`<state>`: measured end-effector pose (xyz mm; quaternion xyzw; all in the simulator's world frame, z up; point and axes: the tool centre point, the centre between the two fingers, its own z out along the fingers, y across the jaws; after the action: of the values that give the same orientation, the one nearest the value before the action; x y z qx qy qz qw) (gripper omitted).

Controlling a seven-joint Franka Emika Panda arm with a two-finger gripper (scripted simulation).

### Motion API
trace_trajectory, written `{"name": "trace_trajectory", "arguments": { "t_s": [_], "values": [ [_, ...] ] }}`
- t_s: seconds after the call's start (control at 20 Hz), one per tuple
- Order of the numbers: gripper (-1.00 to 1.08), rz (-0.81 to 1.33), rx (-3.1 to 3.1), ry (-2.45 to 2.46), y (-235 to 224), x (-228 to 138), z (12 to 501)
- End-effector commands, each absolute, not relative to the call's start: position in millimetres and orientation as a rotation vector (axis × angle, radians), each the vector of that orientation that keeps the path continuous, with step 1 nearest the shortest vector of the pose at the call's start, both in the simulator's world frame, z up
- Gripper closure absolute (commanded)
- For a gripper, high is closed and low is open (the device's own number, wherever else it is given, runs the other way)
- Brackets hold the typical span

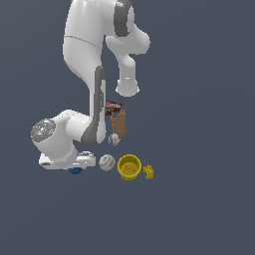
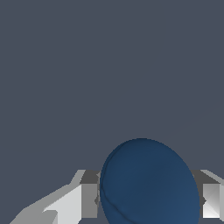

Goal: Pick up a designated object from a clutter of objects.

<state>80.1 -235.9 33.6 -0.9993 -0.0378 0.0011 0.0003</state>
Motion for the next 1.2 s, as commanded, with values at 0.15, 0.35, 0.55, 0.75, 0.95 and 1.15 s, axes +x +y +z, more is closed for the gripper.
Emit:
{"name": "trace_trajectory", "arguments": {
  "t_s": [0.15, 0.35, 0.55, 0.75, 0.95, 1.15],
  "values": [
    [1.08, 0.001, -3.139, -0.12, -225.5, 80.3, 50.5],
    [1.08, 0.001, -3.139, -0.12, -211.3, 79.5, 72.5],
    [1.08, 0.001, -3.139, -0.12, -191.2, 78.5, 103.9],
    [1.08, 0.001, -3.139, -0.12, -165.7, 77.4, 144.3],
    [1.08, 0.001, -3.14, -0.119, -139.2, 76.4, 187.0],
    [1.08, 0.001, -3.14, -0.119, -112.8, 75.8, 229.5]
  ]
}}
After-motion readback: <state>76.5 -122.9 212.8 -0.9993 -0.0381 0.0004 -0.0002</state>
